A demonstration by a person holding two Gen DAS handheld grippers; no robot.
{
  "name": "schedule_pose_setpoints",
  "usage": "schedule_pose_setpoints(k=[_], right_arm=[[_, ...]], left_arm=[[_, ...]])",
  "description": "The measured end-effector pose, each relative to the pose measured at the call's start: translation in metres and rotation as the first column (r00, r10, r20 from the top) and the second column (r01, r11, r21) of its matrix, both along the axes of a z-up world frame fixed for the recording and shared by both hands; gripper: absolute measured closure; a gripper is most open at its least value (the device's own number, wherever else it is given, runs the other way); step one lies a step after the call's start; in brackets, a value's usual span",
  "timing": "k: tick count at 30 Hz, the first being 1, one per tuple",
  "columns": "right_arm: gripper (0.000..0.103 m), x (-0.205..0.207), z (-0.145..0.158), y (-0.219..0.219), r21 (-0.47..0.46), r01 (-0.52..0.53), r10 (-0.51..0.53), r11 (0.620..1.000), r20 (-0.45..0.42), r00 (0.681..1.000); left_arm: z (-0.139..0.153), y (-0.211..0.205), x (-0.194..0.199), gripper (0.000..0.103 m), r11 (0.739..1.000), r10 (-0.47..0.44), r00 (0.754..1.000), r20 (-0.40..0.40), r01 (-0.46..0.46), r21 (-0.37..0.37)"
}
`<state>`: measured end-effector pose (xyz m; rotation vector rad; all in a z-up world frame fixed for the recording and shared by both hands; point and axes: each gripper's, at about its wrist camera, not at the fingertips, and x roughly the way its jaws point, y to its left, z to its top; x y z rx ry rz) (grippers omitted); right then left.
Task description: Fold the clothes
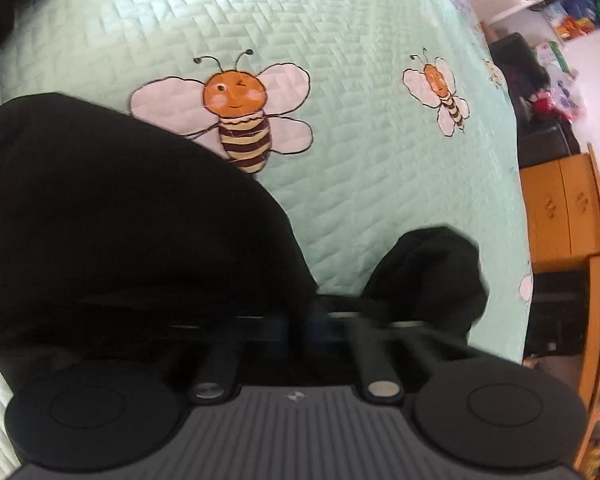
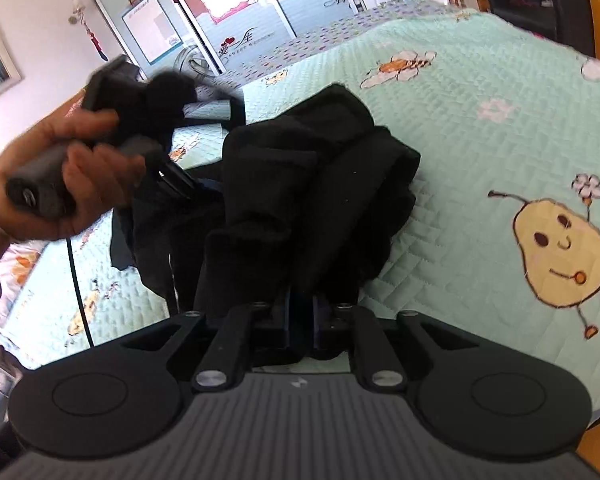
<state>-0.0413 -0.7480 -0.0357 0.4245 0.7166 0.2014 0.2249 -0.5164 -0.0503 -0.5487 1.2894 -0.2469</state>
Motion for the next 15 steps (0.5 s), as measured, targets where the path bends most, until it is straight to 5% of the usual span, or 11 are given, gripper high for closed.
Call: schedule_pose_setpoints(k=[4,7,12,15], right_arm=[[0.078,-0.003,0.006,-0.011,0.004,0.044,-0.044,0.999,0.023,0.999],[0.076,0.003,0.015,-0.025,0.091,0.079,-0.083,0.993,0.044,0.996],[0.051,0.035,0.030,-0.039,0.260,0.093,-0.115,0.961,0.071,0.991],[0.047,0.068,0.022,-0.034,0.269,0.116,-0.121,0.956,0.004,0.993]], left_arm=[[0.022,0.029,-0.034,0.101,1.000,-0.015,0.988,0.152,0.019,-0.024],[0.040,0.048,-0.058,0.101,0.998,-0.040,0.972,0.230,0.050,-0.041],[0.041,0.052,-0.077,0.101,0.995,-0.093,0.967,0.239,0.102,-0.025],[0.038,0.056,-0.082,0.101,0.995,-0.090,0.969,0.228,0.099,-0.026]])
